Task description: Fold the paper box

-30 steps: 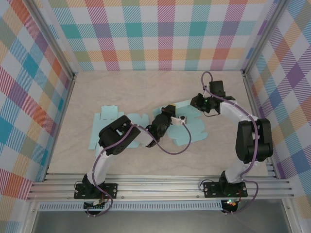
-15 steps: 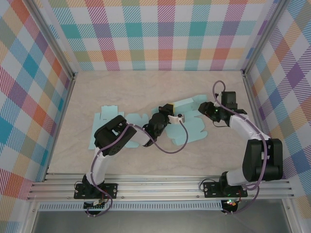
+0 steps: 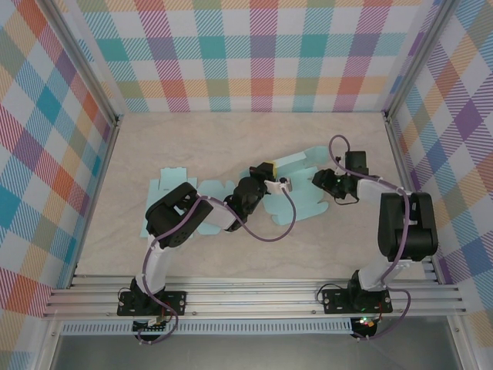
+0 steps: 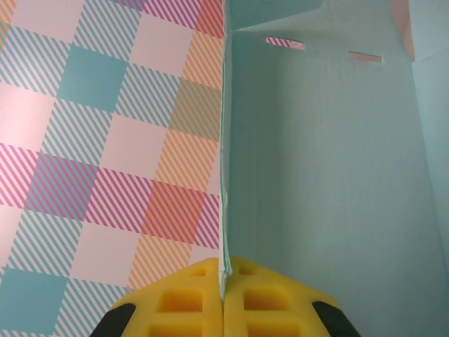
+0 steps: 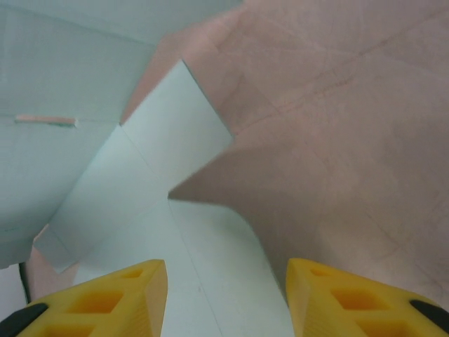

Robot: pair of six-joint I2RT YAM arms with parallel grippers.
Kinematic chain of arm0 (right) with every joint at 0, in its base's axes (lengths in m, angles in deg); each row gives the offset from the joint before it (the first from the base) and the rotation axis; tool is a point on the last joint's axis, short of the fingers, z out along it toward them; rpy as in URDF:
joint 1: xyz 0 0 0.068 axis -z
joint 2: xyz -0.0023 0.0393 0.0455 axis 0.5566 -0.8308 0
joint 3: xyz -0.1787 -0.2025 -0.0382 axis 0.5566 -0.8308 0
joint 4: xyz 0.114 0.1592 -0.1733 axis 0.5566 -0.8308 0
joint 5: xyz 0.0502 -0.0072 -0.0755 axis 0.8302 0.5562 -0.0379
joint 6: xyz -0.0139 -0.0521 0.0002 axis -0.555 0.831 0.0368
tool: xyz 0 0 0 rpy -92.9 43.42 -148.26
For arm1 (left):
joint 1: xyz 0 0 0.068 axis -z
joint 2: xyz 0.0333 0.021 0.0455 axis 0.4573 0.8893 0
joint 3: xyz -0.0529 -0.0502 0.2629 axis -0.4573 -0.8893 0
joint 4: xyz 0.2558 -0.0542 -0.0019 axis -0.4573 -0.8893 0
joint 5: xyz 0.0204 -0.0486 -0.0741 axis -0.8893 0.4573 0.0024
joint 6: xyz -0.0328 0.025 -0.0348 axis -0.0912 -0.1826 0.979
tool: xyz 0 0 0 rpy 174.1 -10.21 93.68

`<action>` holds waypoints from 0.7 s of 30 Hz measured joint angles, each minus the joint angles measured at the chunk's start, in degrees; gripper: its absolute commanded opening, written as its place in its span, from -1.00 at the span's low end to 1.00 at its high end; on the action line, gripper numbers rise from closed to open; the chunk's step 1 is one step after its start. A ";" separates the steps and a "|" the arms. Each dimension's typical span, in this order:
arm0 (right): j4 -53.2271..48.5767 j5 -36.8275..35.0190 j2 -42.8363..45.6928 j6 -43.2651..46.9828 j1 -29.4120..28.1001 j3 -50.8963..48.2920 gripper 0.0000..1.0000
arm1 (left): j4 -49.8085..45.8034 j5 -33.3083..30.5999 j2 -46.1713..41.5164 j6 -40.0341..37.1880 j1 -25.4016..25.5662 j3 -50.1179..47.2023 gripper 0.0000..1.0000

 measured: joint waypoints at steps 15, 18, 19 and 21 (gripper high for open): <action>8.66 3.89 -5.77 1.64 0.00 3.50 -0.27 | -0.44 0.85 -0.28 0.50 0.00 -0.17 -1.00; 10.32 5.38 -5.77 1.22 -0.02 3.45 -0.29 | -0.90 0.85 -0.37 0.57 0.02 -0.17 -1.00; 10.82 5.86 -5.77 1.07 -0.11 3.43 -0.32 | -1.03 0.83 -0.37 0.68 0.00 -0.17 -1.00; 12.09 6.86 -5.77 0.57 -0.37 3.41 -0.35 | -1.07 0.81 -0.37 0.70 0.00 -0.17 -1.00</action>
